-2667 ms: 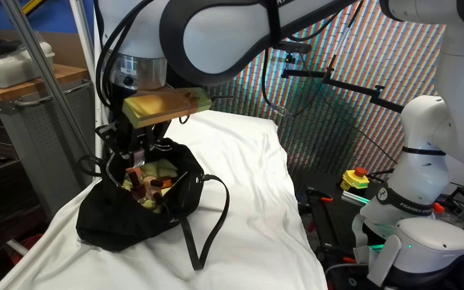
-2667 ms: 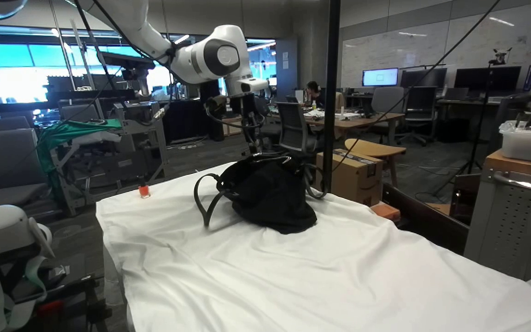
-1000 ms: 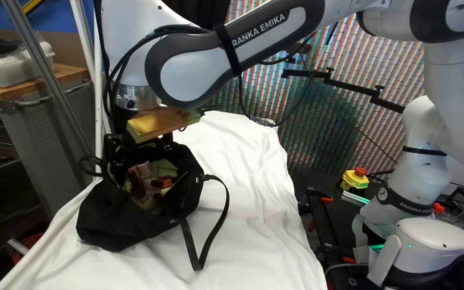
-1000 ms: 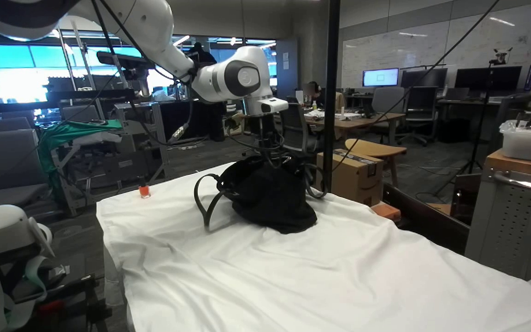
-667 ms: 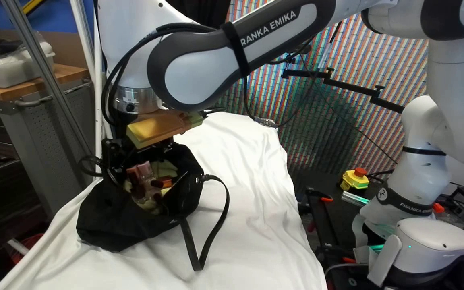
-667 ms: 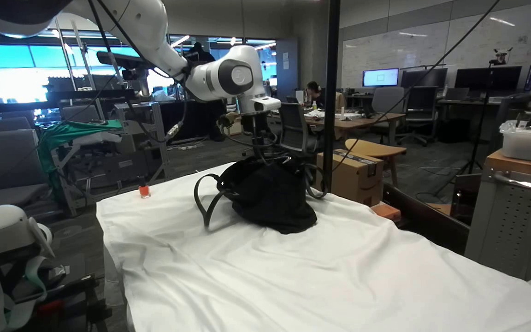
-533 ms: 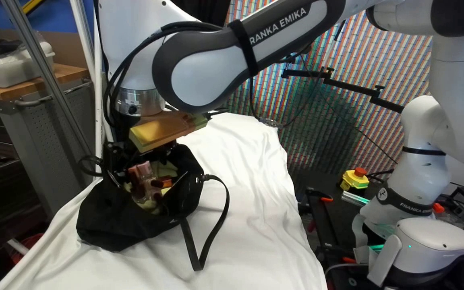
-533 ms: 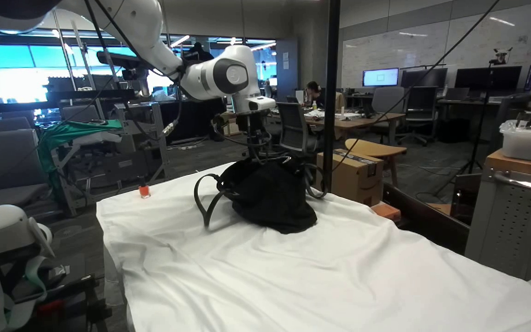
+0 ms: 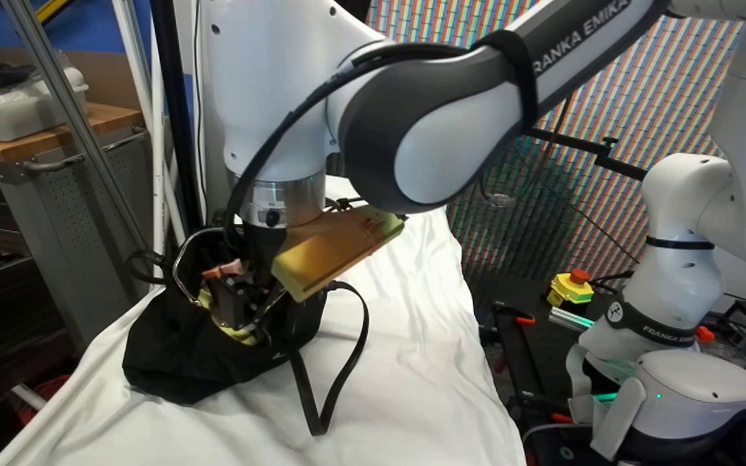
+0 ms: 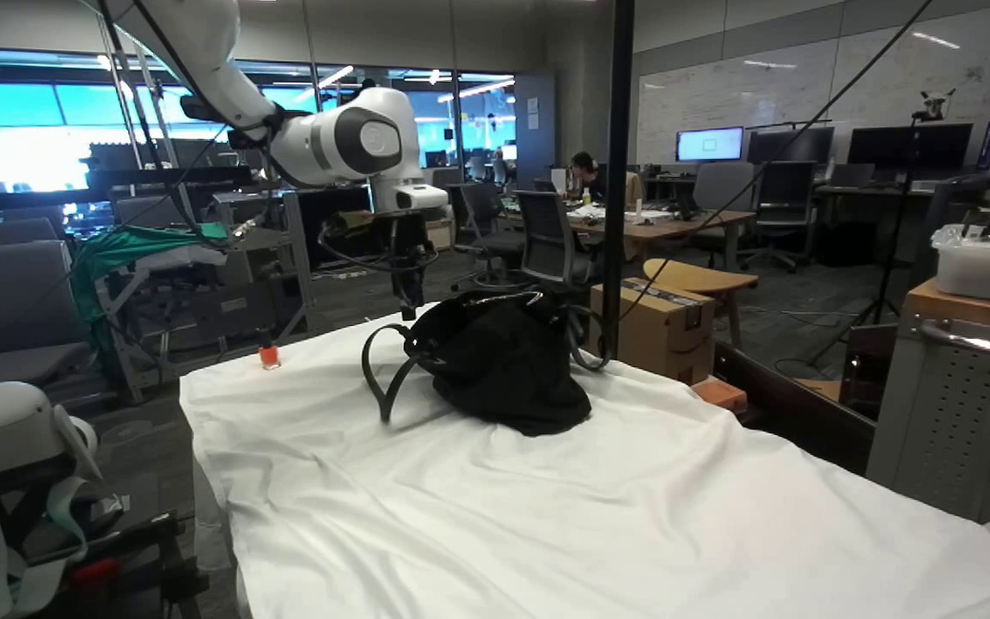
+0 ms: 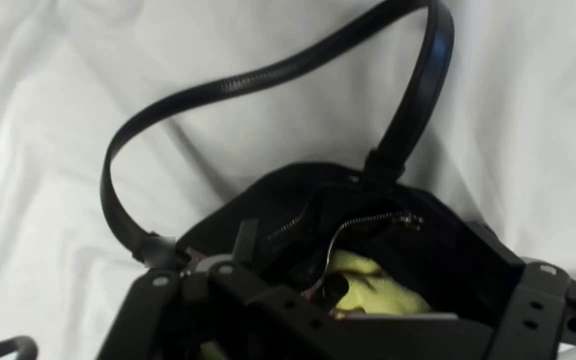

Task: Put the nail polish bottles in the bag

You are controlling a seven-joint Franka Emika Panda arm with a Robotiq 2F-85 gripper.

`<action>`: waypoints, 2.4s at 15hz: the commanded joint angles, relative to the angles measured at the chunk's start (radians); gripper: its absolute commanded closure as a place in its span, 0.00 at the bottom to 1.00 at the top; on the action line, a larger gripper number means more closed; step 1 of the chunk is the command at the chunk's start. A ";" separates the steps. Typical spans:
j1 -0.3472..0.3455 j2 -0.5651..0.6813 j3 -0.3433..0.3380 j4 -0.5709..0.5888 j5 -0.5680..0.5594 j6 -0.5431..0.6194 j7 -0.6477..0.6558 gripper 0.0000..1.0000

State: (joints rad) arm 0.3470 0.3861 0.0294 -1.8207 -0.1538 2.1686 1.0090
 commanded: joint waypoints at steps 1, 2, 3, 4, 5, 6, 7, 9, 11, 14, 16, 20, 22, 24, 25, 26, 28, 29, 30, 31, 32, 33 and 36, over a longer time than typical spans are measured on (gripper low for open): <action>0.028 -0.099 0.041 -0.136 -0.027 0.036 0.075 0.00; 0.034 -0.107 0.056 -0.146 -0.025 0.030 0.087 0.00; 0.041 -0.108 0.070 -0.159 -0.028 0.035 0.096 0.00; 0.047 -0.109 0.084 -0.164 -0.029 0.034 0.104 0.00; 0.051 -0.111 0.096 -0.168 -0.029 0.031 0.108 0.00; 0.056 -0.106 0.108 -0.172 -0.030 0.034 0.110 0.00; 0.060 -0.104 0.119 -0.172 -0.030 0.034 0.109 0.00; 0.070 -0.093 0.137 -0.172 -0.033 0.040 0.107 0.00; 0.078 -0.086 0.154 -0.168 -0.031 0.038 0.097 0.00; 0.088 -0.071 0.175 -0.159 -0.026 0.048 0.078 0.00; 0.096 -0.060 0.187 -0.155 -0.025 0.059 0.067 0.00; 0.110 -0.032 0.209 -0.146 -0.015 0.105 0.040 0.00; 0.118 -0.019 0.217 -0.142 -0.010 0.130 0.025 0.00; 0.126 -0.008 0.223 -0.139 -0.004 0.150 0.010 0.00; 0.130 -0.001 0.226 -0.138 -0.001 0.161 0.001 0.00; 0.133 0.002 0.228 -0.137 0.003 0.168 -0.010 0.00; 0.135 0.012 0.238 -0.132 0.019 0.180 -0.041 0.00; 0.137 0.019 0.242 -0.128 0.027 0.182 -0.057 0.00; 0.139 0.025 0.246 -0.126 0.035 0.185 -0.074 0.00; 0.140 0.031 0.250 -0.124 0.047 0.189 -0.092 0.00; 0.142 0.035 0.254 -0.121 0.056 0.185 -0.110 0.00; 0.145 0.040 0.257 -0.117 0.061 0.179 -0.124 0.00; 0.147 0.060 0.271 -0.104 0.085 0.163 -0.184 0.00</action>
State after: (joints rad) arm 0.4889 0.4228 0.2886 -1.9591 -0.1159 2.3450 0.9011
